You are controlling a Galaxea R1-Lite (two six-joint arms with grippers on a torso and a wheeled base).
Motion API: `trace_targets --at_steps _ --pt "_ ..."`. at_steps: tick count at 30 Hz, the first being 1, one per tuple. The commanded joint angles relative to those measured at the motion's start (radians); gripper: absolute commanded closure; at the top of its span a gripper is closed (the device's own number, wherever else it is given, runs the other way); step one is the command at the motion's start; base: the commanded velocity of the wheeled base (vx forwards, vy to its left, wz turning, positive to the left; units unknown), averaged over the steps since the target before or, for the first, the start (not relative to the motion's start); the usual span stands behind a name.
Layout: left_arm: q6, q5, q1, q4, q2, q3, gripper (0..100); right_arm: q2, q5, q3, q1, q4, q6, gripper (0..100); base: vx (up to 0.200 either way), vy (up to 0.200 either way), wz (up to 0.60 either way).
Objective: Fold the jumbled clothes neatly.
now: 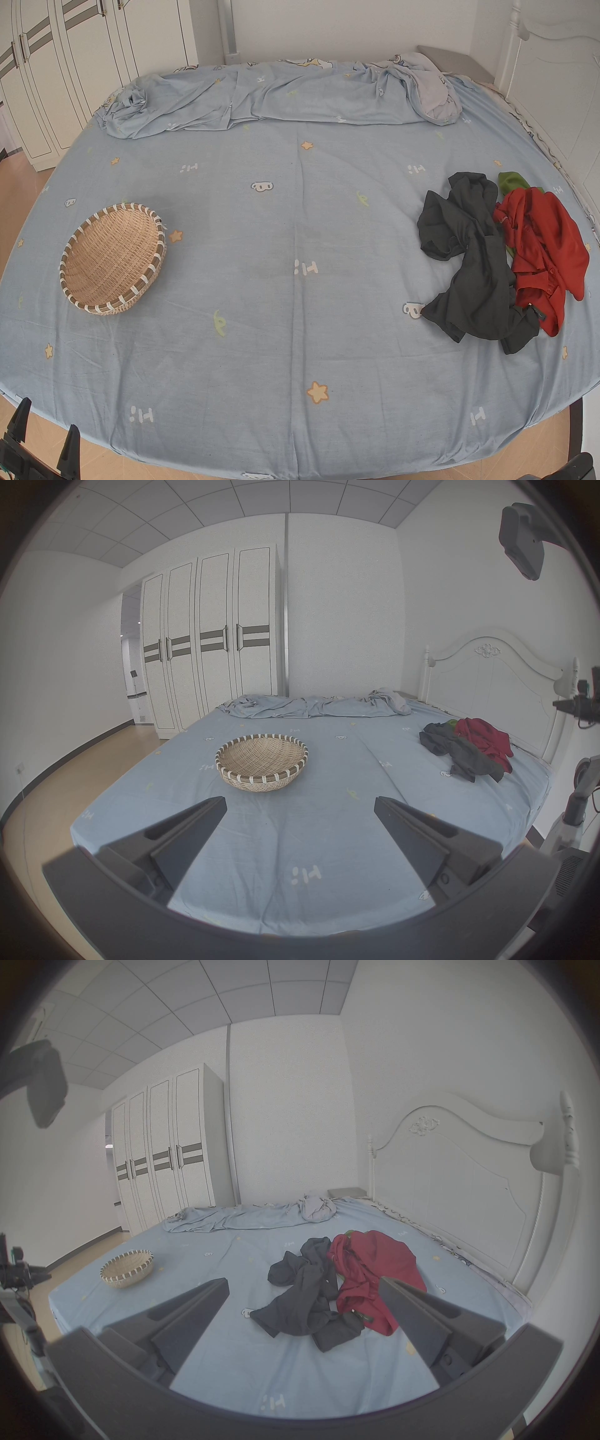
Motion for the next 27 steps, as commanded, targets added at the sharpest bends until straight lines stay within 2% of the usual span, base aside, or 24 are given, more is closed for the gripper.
trace_targets --at_steps 1,10,13,14,17,22,27 --pt "0.000 0.000 0.000 -0.001 -0.017 0.017 0 0.317 0.003 -0.177 0.024 -0.011 0.016 0 0.000 0.000 0.00" --pt "0.000 0.000 0.000 -0.001 -0.017 0.017 0 0.771 0.009 -0.372 0.032 -0.050 0.018 0 0.000 0.000 0.00" --pt "0.000 0.000 0.000 -0.001 -0.017 0.017 0 0.950 0.043 -0.465 0.024 -0.052 0.035 0 0.000 0.000 0.00" --pt "0.000 0.000 0.000 -0.001 -0.017 0.017 0 1.049 0.055 -0.533 0.024 -0.049 0.067 0 0.000 0.000 0.00" --pt "0.000 0.000 0.000 -0.001 -0.017 0.017 0 1.197 0.053 -0.622 0.024 -0.044 0.098 0 0.000 0.000 0.00" --pt "0.000 0.000 0.000 -0.001 -0.017 0.017 0 1.446 0.049 -0.735 0.016 -0.052 0.102 0 0.000 0.000 0.00" --pt "0.000 0.000 -0.002 -0.001 -0.017 0.017 0 1.681 0.044 -0.918 -0.011 -0.052 0.101 0 0.000 0.000 0.00"
